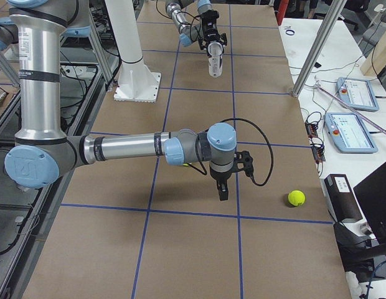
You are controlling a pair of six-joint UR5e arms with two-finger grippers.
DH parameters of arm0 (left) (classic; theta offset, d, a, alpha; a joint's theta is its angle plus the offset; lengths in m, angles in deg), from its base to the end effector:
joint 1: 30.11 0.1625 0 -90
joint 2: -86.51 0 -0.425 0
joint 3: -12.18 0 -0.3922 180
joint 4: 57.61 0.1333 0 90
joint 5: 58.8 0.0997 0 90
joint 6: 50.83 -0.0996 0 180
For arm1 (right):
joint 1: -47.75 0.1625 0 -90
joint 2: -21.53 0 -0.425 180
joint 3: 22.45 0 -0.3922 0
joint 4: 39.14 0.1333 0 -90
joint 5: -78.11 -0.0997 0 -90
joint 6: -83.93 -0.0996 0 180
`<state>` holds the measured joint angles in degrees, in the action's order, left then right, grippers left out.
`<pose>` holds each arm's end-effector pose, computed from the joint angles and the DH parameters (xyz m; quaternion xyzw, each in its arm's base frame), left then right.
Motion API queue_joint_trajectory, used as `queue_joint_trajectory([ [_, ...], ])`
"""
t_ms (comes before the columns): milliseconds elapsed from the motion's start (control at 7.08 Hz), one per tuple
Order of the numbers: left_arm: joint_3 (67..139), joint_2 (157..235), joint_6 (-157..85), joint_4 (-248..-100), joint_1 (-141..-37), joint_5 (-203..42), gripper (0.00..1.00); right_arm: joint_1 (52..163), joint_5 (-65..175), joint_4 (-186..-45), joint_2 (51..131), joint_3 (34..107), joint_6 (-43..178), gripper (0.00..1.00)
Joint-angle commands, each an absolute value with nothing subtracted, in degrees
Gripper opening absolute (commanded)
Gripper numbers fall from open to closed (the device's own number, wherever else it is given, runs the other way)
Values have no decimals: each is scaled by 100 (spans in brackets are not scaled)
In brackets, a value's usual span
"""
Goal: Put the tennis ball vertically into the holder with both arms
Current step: 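Lift the can with the left gripper and stand it upright, open end up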
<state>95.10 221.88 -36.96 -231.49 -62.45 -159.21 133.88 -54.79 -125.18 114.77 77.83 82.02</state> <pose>0.4792 -0.4398 0.0815 0.6817 0.5451 0.2532 0.4172 0.0332 -0.4803 0.5913 0.0707 -0.3680 -0.0509 0.9257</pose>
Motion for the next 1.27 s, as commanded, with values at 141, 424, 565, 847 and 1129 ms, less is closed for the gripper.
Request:
queue_joint_trajectory([
  [141, 8175, 22204, -3343, -25452, -6201, -14477, 71, 13388, -5487, -12518, 11347, 7862, 7894, 99],
  [424, 7610, 22178, -3326, -25957, -6131, -14328, 72, 13379, -5644, -12501, 11285, 8116, 7062, 99],
  [565, 7451, 22178, -3204, -26115, -6061, -14144, 72, 13362, -5889, -12500, 11276, 8248, 6744, 99],
  [847, 7336, 22186, -2860, -26126, -5946, -14037, 73, 12926, -5919, -12474, 11285, 8546, 5728, 99],
  [1129, 7291, 22186, -2851, -26117, -5946, -14036, 74, 12092, -5517, -10963, 11704, 8706, 3877, 99],
])
